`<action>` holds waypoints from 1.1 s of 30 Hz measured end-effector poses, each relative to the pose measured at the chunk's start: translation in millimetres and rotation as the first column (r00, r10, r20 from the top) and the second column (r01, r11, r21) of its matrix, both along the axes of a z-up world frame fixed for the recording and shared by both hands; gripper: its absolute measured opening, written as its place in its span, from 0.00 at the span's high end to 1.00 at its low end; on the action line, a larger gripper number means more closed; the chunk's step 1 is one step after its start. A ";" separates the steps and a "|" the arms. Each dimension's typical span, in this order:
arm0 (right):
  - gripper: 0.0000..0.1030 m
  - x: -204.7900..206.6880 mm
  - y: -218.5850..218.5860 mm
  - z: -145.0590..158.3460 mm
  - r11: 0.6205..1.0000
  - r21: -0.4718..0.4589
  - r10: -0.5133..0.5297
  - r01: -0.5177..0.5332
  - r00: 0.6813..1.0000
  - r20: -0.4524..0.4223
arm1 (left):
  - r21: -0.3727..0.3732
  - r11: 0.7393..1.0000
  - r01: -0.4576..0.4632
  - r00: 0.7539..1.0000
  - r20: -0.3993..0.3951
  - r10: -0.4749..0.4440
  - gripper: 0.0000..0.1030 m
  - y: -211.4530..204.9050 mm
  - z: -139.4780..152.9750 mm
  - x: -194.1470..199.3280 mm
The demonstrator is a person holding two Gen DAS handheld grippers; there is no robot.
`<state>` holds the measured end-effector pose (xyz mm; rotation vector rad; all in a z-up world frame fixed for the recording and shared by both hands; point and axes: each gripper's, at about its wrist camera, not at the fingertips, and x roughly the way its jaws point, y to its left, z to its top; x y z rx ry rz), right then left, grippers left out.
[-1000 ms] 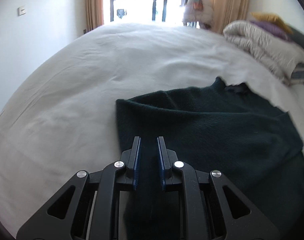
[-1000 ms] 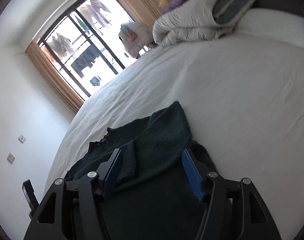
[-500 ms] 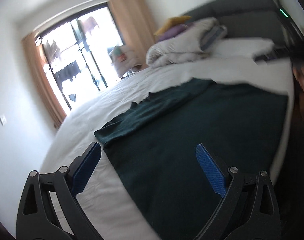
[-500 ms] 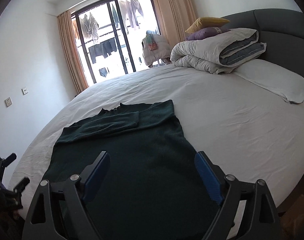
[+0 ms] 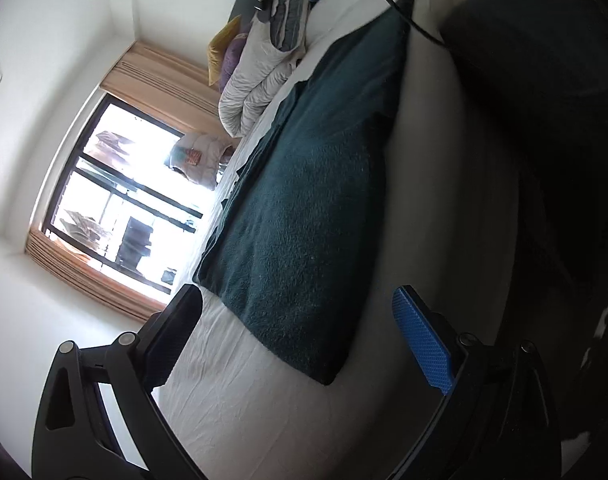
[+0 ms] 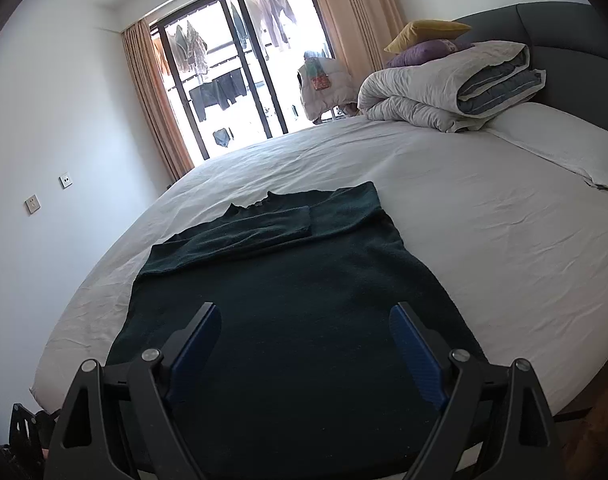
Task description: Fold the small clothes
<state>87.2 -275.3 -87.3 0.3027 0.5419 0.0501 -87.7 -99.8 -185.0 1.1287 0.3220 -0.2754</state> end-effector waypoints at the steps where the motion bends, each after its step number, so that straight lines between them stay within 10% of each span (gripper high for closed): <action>1: 0.14 -0.2 0.4 0.1 1.000 0.002 -0.001 0.001 1.000 0.002 | 0.017 1.000 -0.015 1.000 0.008 0.015 0.05 -0.1 -3.5 2.6; 9: 0.14 0.1 1.9 1.0 1.000 0.016 0.008 -0.008 1.000 -0.006 | 0.059 0.997 -0.042 0.998 0.055 0.038 0.07 5.0 -21.6 24.0; 17: 0.15 -3.8 9.9 9.6 1.000 -0.014 0.021 -0.021 1.000 0.015 | 0.000 0.998 -0.065 0.997 0.030 0.065 0.69 7.3 -12.2 33.3; 23: 0.16 -9.0 13.7 17.2 0.998 -0.052 0.044 -0.043 0.999 0.021 | -0.028 0.998 -0.059 0.998 0.034 0.060 0.69 8.0 -0.2 42.9; 28: 0.18 -24.7 20.0 18.0 0.970 -0.223 0.103 -0.102 0.995 -0.008 | -0.048 0.997 -0.052 0.998 -0.046 0.050 0.95 7.1 -1.6 49.8; 33: 0.20 -53.6 13.6 6.8 0.873 -0.470 0.114 -0.130 0.992 -0.063 | -0.163 0.983 -0.088 0.993 -0.089 0.074 0.97 14.7 20.6 57.0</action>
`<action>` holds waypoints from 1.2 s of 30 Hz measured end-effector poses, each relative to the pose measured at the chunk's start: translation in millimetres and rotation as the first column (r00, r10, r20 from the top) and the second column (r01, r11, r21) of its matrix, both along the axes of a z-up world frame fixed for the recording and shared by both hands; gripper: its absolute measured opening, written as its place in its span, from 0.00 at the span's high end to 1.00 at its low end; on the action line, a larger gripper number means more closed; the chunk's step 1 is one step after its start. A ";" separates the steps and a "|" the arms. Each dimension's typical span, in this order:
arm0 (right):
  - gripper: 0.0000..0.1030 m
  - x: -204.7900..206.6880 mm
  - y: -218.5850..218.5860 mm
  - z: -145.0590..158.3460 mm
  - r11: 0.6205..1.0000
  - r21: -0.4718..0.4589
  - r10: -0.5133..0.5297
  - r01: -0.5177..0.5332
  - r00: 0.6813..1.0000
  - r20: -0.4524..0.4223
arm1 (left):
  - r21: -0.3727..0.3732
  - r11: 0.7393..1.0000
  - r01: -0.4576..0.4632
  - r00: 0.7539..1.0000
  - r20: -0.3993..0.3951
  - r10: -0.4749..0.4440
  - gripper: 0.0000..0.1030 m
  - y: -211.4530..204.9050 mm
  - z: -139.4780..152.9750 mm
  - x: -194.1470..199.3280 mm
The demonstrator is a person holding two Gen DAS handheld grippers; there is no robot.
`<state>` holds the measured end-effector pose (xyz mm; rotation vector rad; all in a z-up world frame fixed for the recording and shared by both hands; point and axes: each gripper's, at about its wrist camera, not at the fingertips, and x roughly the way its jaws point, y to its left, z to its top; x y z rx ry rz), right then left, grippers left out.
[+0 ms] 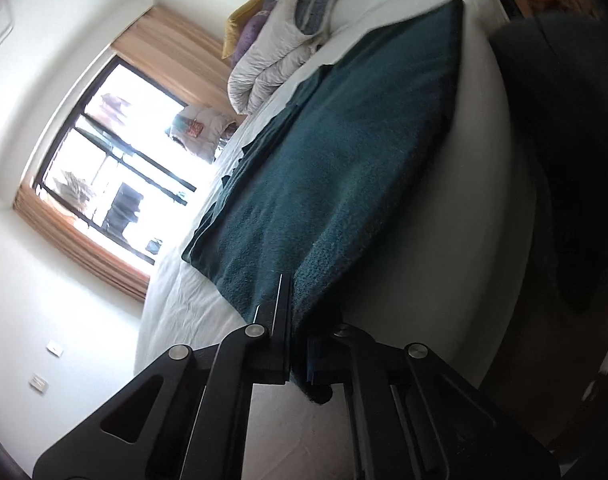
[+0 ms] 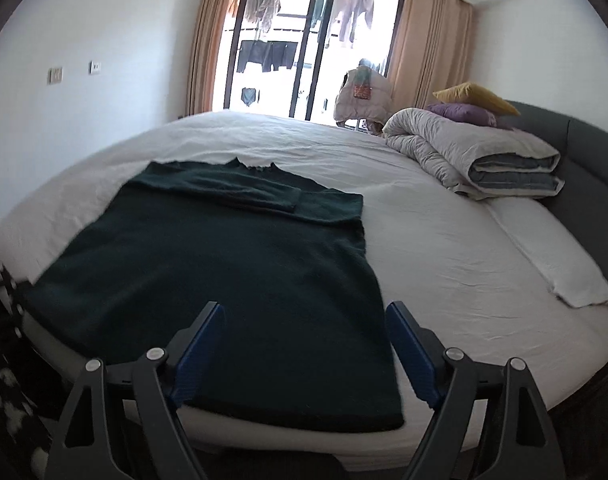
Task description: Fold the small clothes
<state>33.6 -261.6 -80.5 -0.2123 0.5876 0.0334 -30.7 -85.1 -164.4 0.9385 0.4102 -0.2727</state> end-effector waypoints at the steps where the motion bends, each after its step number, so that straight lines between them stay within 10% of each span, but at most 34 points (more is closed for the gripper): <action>1: 0.20 -5.1 -1.4 -3.4 0.999 -0.040 0.001 -0.001 1.000 -0.006 | -0.024 1.000 -0.009 1.000 -0.006 0.009 0.97 0.7 6.3 1.4; 10: 0.44 -30.4 12.4 -64.6 0.931 -0.342 0.088 -0.130 0.987 -0.135 | -0.221 0.971 -0.094 0.996 -0.022 0.091 0.97 6.2 72.0 26.9; 25: 0.54 -24.0 31.3 -119.4 0.794 -0.563 0.145 -0.227 0.972 -0.187 | -0.250 0.964 -0.086 0.996 -0.006 0.087 0.97 1.4 102.2 17.0; 36: 0.69 -8.5 30.5 -139.3 0.623 -0.758 0.127 -0.193 0.981 -0.146 | -0.265 0.960 -0.089 0.996 -0.027 0.085 0.97 1.7 97.1 20.0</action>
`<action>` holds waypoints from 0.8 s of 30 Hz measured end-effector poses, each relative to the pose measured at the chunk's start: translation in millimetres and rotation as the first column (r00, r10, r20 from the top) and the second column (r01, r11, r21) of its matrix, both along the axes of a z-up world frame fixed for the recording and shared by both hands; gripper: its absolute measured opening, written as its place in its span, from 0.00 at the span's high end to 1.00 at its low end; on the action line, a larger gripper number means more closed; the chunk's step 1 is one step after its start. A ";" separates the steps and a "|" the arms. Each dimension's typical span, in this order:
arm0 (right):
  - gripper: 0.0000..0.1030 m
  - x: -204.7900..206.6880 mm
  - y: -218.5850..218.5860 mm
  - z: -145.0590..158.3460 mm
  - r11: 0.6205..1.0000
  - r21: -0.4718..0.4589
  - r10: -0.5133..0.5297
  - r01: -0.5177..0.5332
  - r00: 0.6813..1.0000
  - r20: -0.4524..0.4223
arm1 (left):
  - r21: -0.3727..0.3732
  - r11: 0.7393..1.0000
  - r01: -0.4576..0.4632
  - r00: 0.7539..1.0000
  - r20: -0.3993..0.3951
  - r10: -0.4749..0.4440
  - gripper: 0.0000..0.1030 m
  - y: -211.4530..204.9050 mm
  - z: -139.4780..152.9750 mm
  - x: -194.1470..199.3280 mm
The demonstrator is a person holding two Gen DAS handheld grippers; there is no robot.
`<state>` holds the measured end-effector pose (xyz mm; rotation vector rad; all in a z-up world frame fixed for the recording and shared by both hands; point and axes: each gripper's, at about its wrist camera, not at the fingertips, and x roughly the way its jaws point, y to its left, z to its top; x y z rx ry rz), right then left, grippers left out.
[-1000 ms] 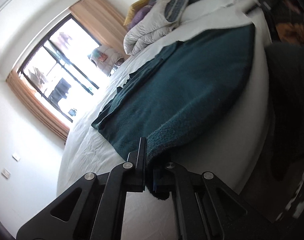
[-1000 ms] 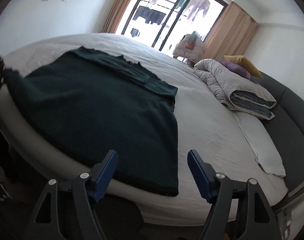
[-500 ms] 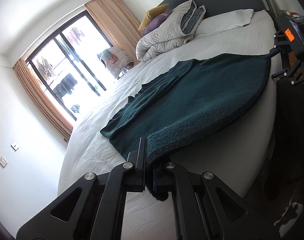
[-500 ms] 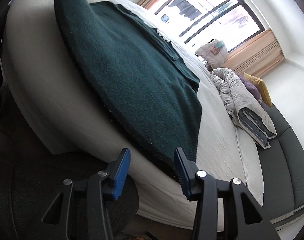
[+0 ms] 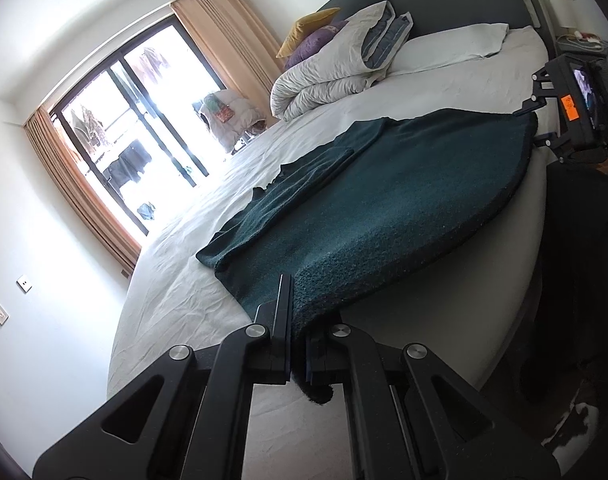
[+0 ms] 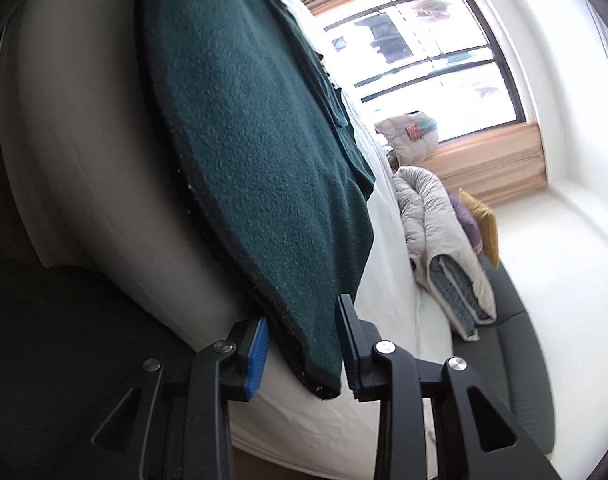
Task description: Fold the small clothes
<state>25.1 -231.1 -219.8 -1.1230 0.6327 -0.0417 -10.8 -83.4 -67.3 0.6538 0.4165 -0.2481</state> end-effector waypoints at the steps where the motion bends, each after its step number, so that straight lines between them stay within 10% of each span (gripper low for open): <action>1: 0.69 2.0 0.0 -0.1 1.000 -0.007 0.000 0.000 1.000 0.001 | 0.001 1.000 -0.001 1.000 -0.002 0.001 0.97 -0.1 -1.1 -1.2; 14: 0.95 8.1 -5.8 -0.3 1.000 -0.002 -0.015 0.014 0.999 -0.044 | 0.068 0.997 0.034 0.996 -0.080 -0.028 0.97 6.4 -40.1 -17.2; 24: 0.97 15.9 -3.1 36.7 0.996 0.092 -0.004 0.008 0.999 -0.050 | 0.057 0.998 0.031 0.997 -0.073 -0.027 0.97 13.7 -33.9 -17.6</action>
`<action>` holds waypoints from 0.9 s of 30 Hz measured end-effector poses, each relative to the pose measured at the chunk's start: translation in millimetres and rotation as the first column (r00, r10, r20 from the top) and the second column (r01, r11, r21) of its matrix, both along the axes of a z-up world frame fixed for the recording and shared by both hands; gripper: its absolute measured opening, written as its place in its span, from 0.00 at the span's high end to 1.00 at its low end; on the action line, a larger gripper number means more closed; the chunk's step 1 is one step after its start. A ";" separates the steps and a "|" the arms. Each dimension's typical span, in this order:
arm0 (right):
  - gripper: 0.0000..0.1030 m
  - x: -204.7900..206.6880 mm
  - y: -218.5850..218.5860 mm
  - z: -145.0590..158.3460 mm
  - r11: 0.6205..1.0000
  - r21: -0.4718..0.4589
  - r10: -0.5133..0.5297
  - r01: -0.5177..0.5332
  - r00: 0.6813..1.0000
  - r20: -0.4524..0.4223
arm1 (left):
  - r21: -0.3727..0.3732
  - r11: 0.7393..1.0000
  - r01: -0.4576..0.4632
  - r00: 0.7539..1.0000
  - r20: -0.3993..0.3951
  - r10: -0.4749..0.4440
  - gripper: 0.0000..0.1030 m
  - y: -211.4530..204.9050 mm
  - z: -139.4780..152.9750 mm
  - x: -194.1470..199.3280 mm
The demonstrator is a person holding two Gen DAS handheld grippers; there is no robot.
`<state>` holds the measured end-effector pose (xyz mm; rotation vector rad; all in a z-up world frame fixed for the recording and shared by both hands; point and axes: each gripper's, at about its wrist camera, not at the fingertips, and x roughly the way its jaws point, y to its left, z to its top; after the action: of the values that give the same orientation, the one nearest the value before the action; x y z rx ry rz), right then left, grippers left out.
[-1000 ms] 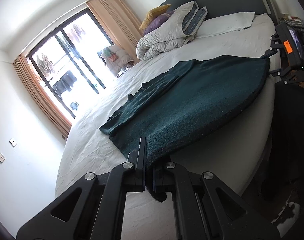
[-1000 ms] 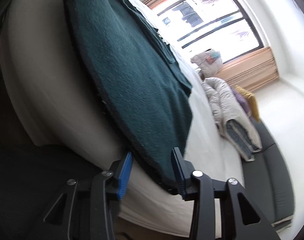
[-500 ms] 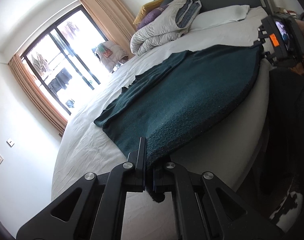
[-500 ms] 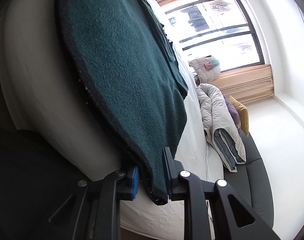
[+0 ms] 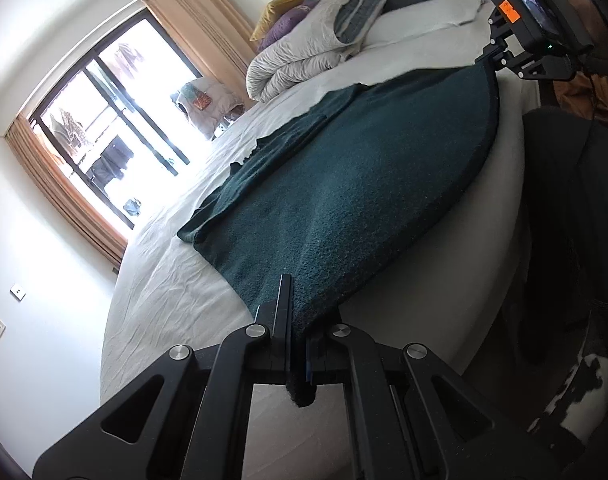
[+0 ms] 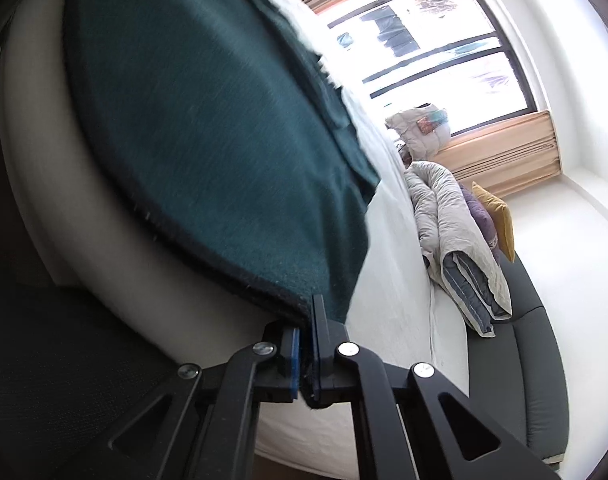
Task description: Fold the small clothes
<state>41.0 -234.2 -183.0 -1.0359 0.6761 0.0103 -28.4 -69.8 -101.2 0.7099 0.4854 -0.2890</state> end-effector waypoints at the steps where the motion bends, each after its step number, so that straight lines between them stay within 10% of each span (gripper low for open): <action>1: 0.97 1.7 0.6 7.0 1.000 0.010 0.003 -0.003 1.000 0.006 | -0.016 1.000 -0.007 1.000 0.003 0.007 0.97 2.2 4.5 1.6; 15: 0.97 92.5 -2.6 110.5 0.994 0.103 0.035 -0.046 0.994 0.107 | -0.156 0.981 -0.117 0.990 0.064 0.128 0.97 32.6 86.8 85.1; 27: 0.97 244.2 -2.0 109.2 0.997 0.025 0.066 -0.066 0.998 0.016 | -0.102 0.979 -0.175 0.984 0.014 0.177 0.97 53.3 106.4 256.0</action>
<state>285.2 -236.2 -73.9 -1.0324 0.6267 0.0684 227.6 -16.5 5.2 0.5676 0.5046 -0.1377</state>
